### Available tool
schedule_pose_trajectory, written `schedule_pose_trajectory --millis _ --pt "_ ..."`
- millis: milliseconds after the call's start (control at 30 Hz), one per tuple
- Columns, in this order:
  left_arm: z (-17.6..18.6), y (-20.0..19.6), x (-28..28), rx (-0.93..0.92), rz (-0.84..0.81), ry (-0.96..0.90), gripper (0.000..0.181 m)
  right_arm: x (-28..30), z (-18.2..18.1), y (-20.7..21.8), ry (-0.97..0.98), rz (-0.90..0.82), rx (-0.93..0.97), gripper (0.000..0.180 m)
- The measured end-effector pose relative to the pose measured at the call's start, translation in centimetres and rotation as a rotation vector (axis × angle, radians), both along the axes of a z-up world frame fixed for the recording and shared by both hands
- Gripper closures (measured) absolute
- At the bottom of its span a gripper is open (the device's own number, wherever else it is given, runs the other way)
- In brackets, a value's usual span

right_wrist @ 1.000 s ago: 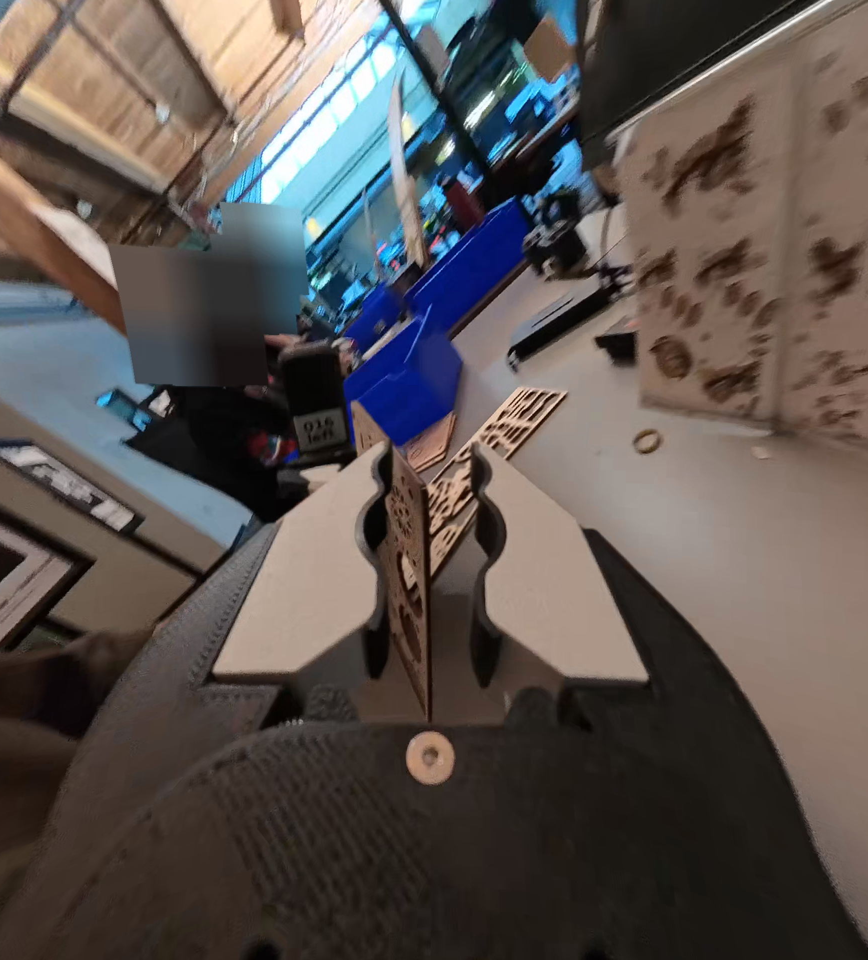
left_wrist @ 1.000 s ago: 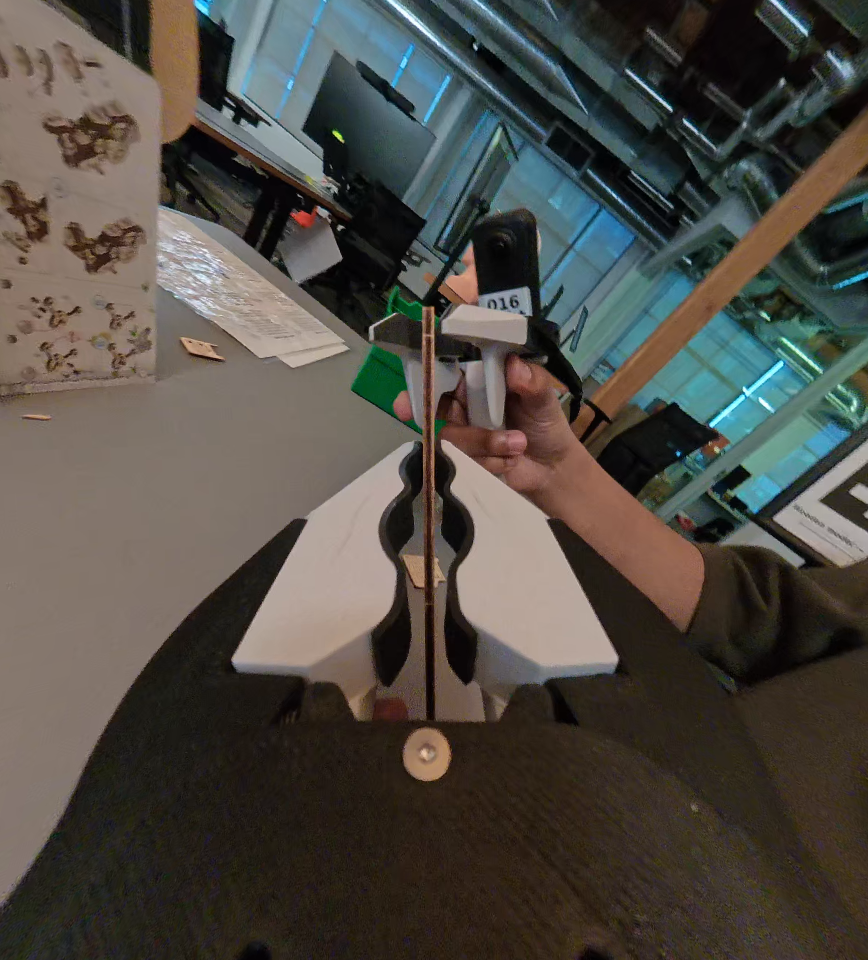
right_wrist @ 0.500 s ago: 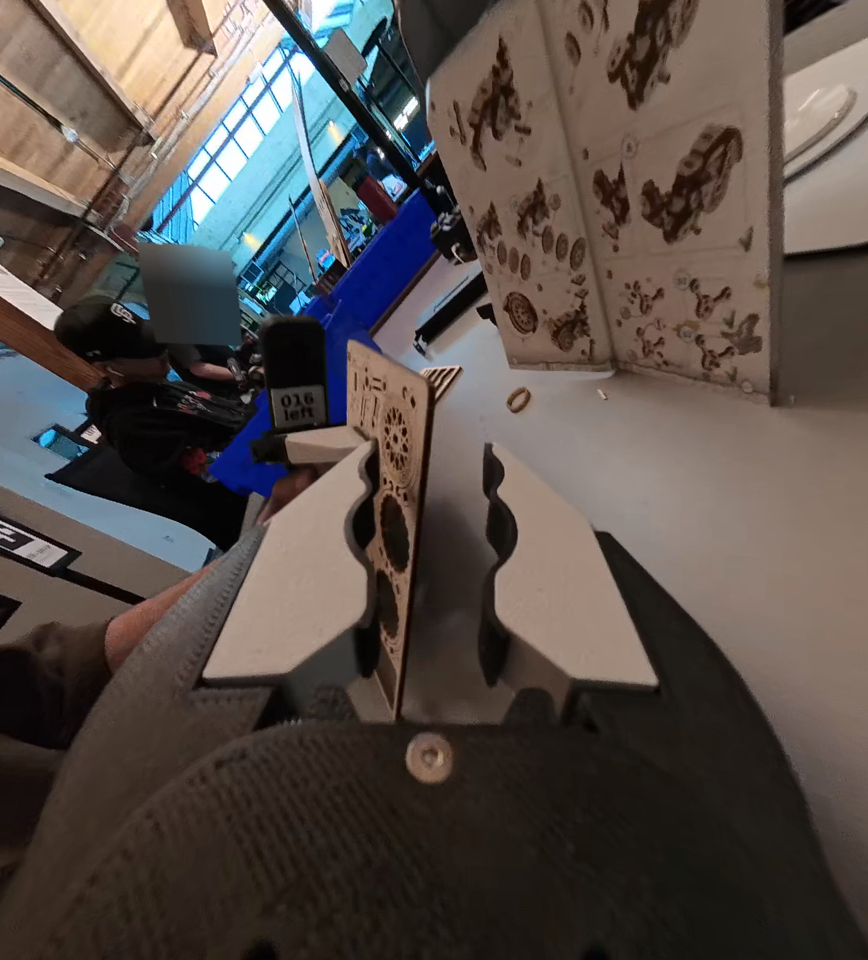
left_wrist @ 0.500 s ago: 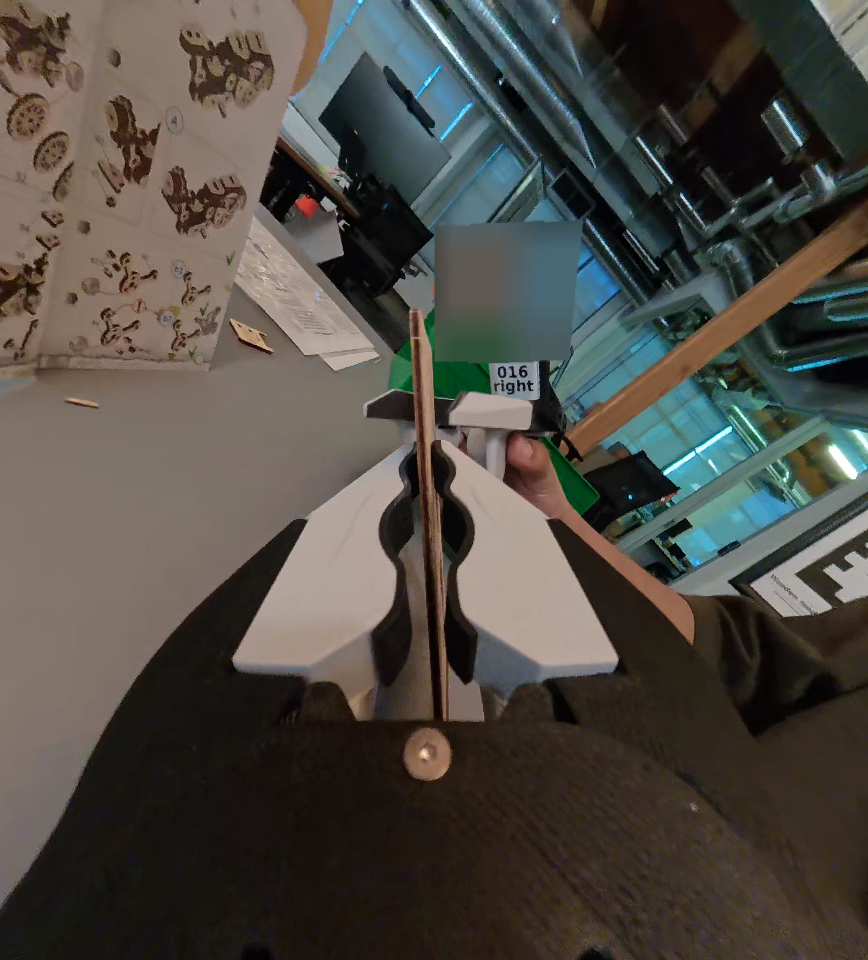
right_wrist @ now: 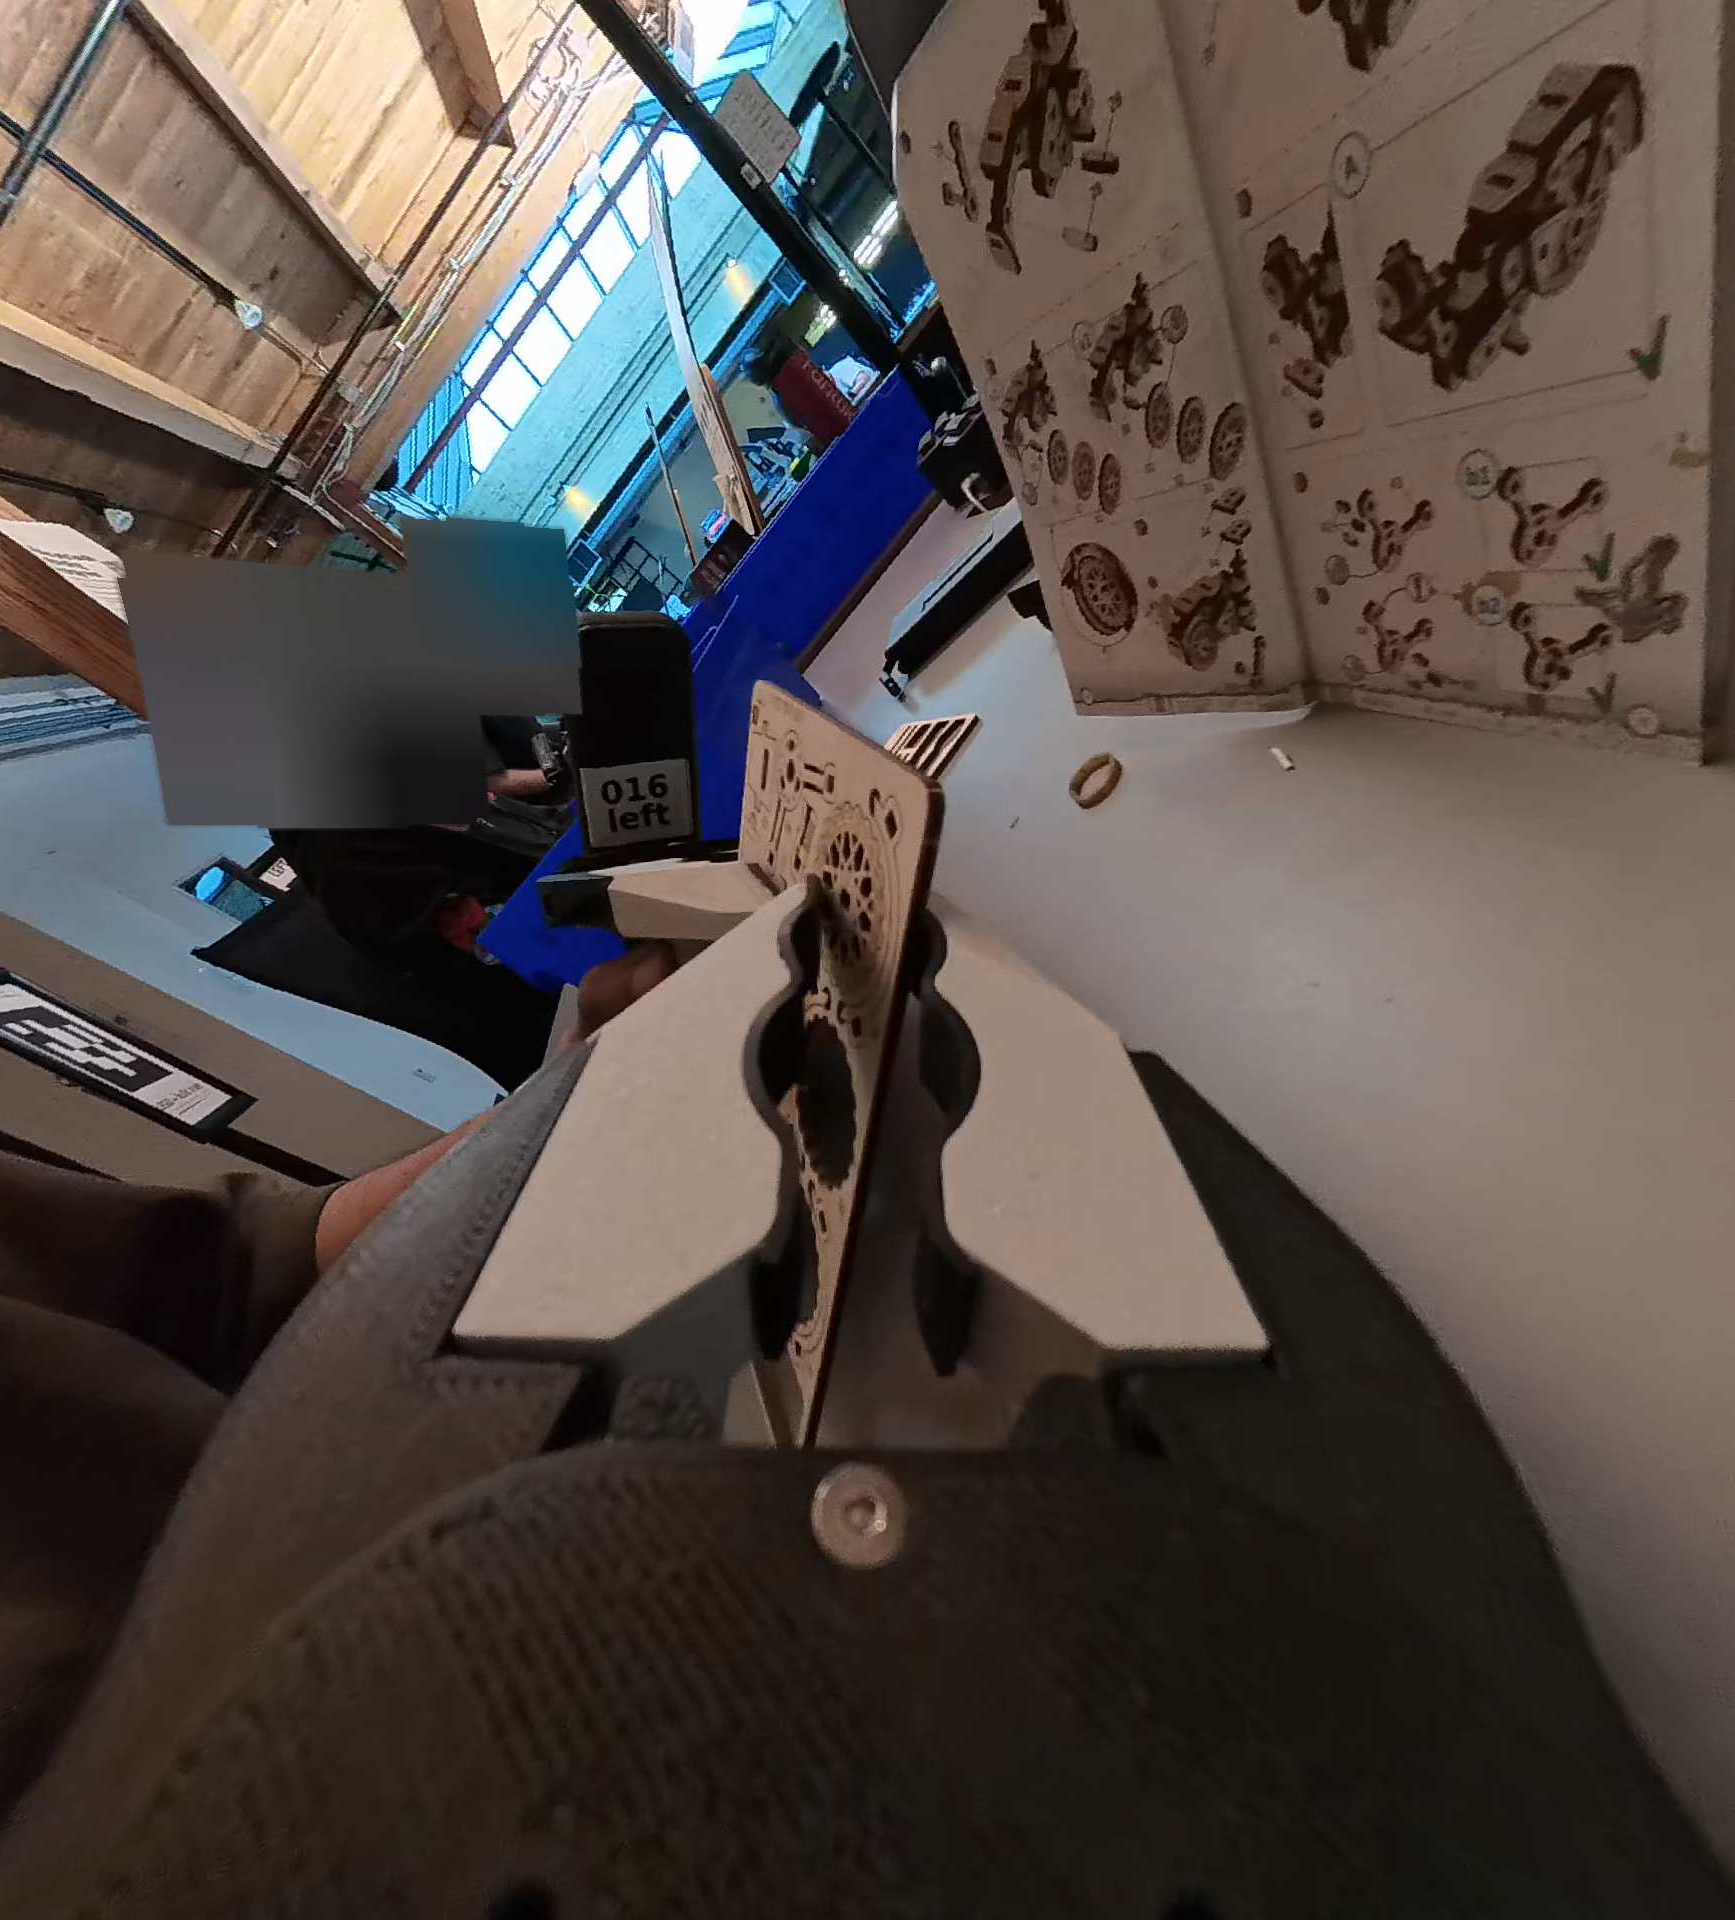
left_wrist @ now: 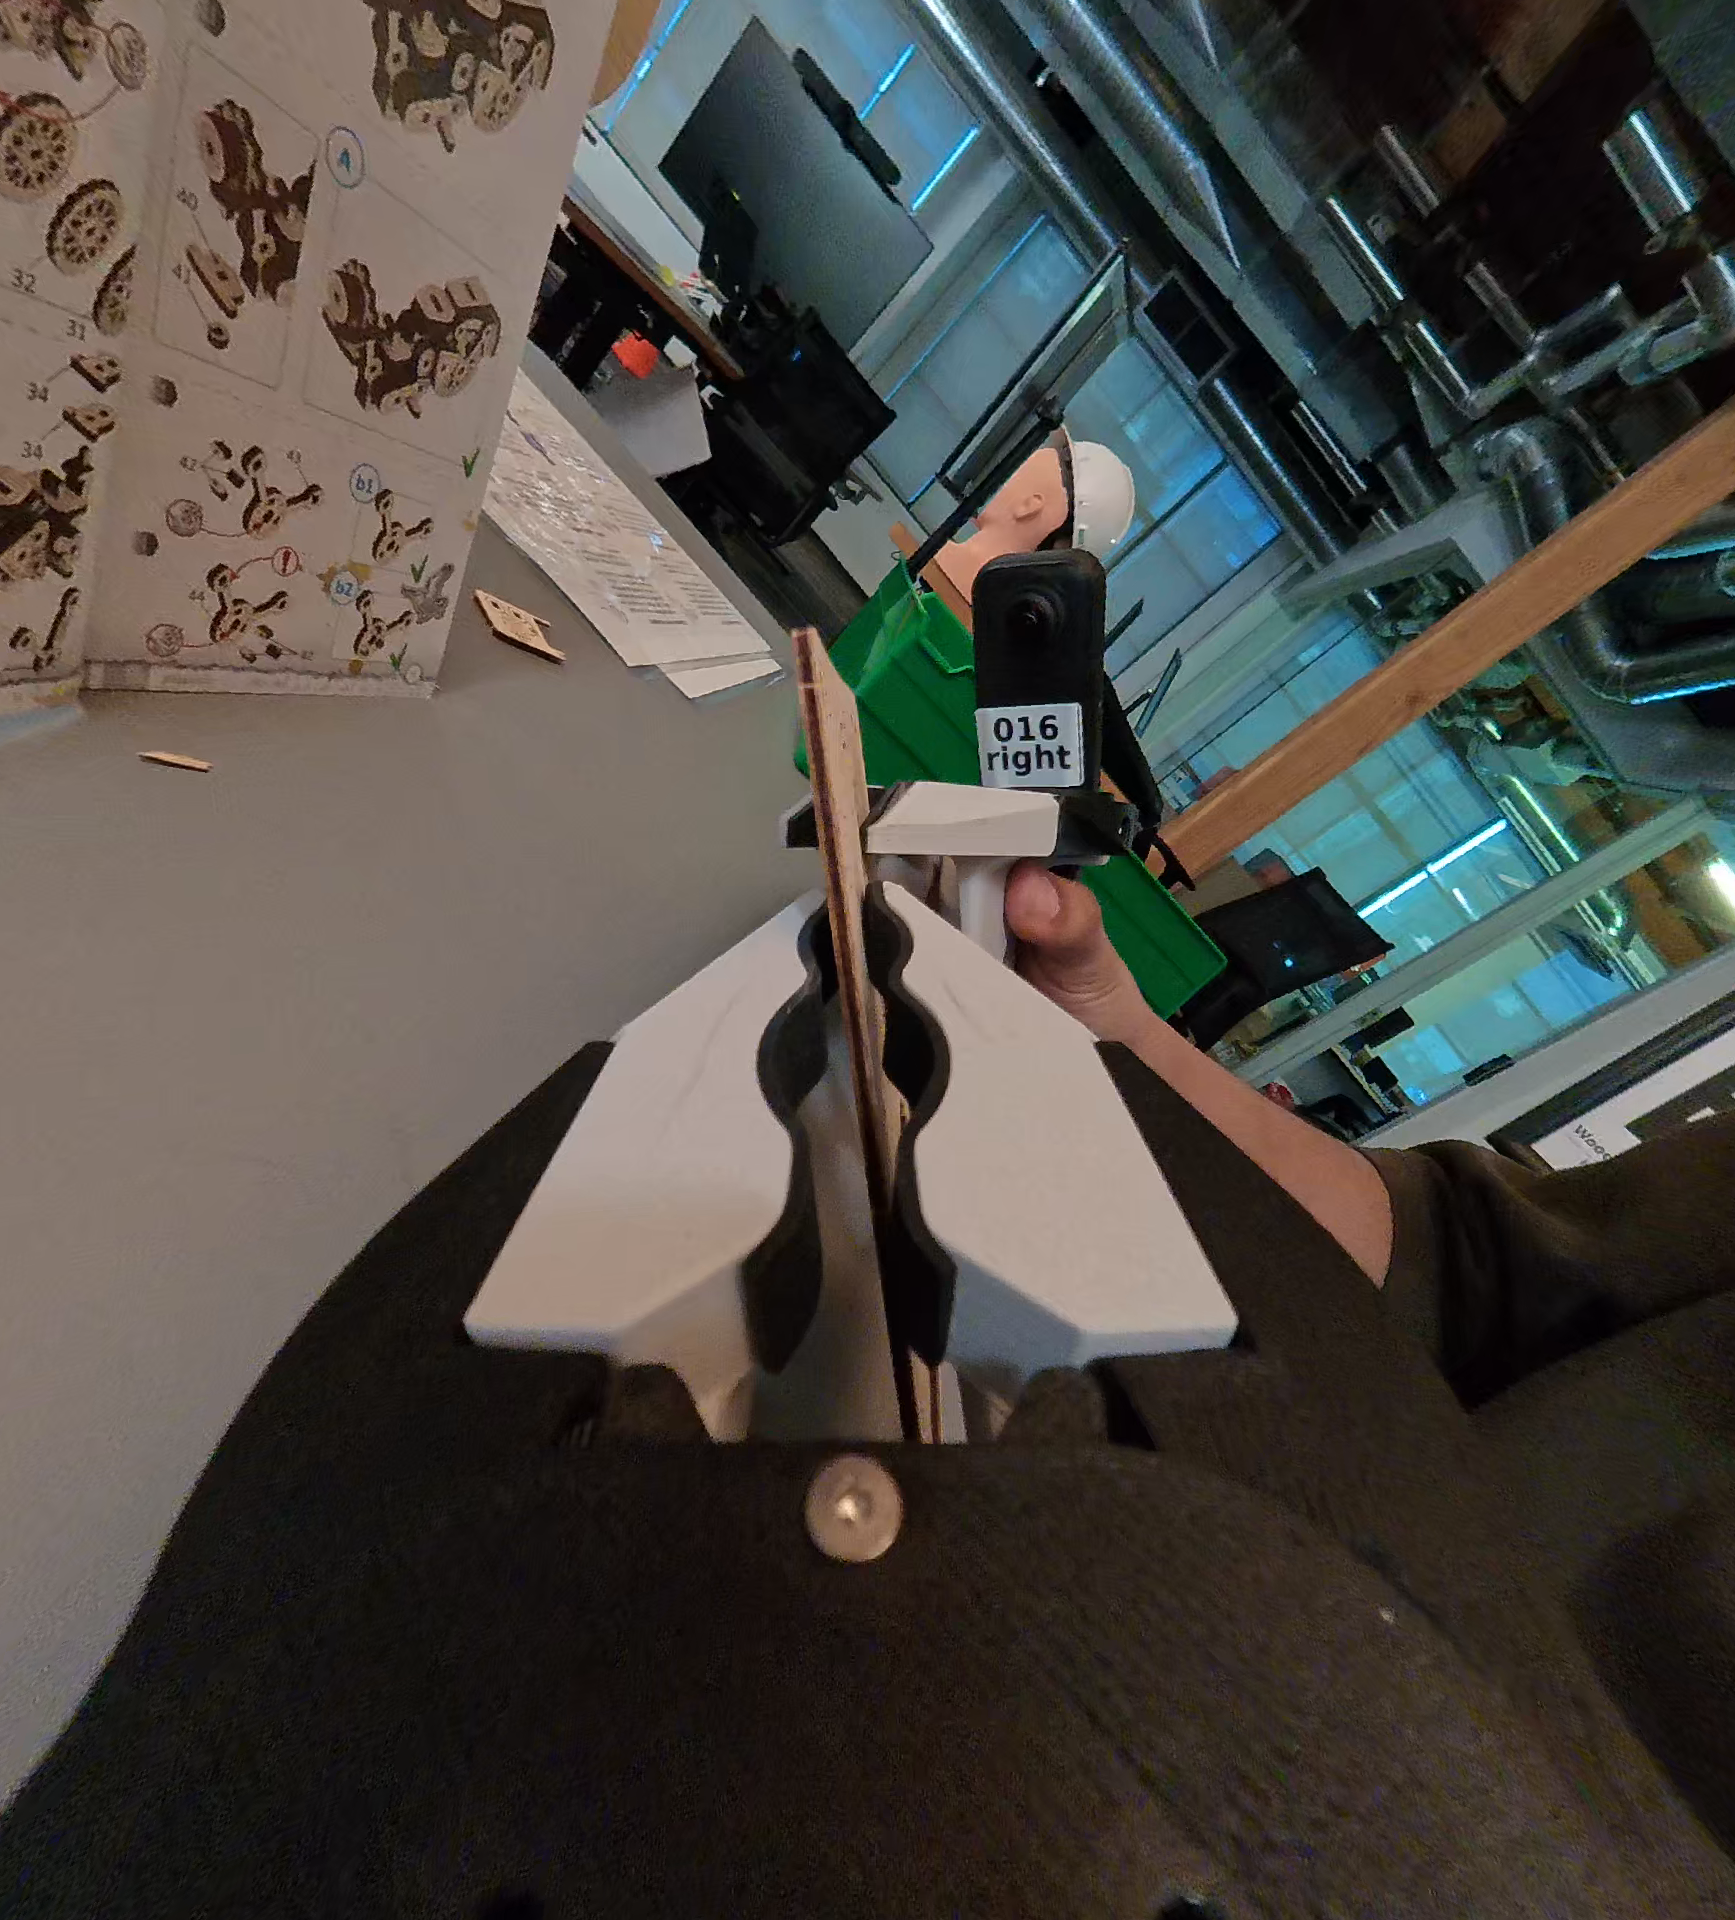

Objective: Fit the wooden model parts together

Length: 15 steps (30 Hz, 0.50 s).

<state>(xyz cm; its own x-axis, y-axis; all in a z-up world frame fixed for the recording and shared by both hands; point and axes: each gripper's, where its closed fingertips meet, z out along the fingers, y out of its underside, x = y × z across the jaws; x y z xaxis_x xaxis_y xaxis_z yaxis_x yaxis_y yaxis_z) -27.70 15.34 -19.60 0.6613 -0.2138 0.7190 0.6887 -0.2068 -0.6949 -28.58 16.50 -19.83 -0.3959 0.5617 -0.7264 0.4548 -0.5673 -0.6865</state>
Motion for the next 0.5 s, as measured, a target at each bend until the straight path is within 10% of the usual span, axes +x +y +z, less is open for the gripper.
schedule_pose_trajectory --millis 500 --pt "-0.83 0.22 -0.43 -0.058 0.042 0.003 0.181 -0.52 -1.05 0.34 -0.058 -0.074 0.077 0.163"
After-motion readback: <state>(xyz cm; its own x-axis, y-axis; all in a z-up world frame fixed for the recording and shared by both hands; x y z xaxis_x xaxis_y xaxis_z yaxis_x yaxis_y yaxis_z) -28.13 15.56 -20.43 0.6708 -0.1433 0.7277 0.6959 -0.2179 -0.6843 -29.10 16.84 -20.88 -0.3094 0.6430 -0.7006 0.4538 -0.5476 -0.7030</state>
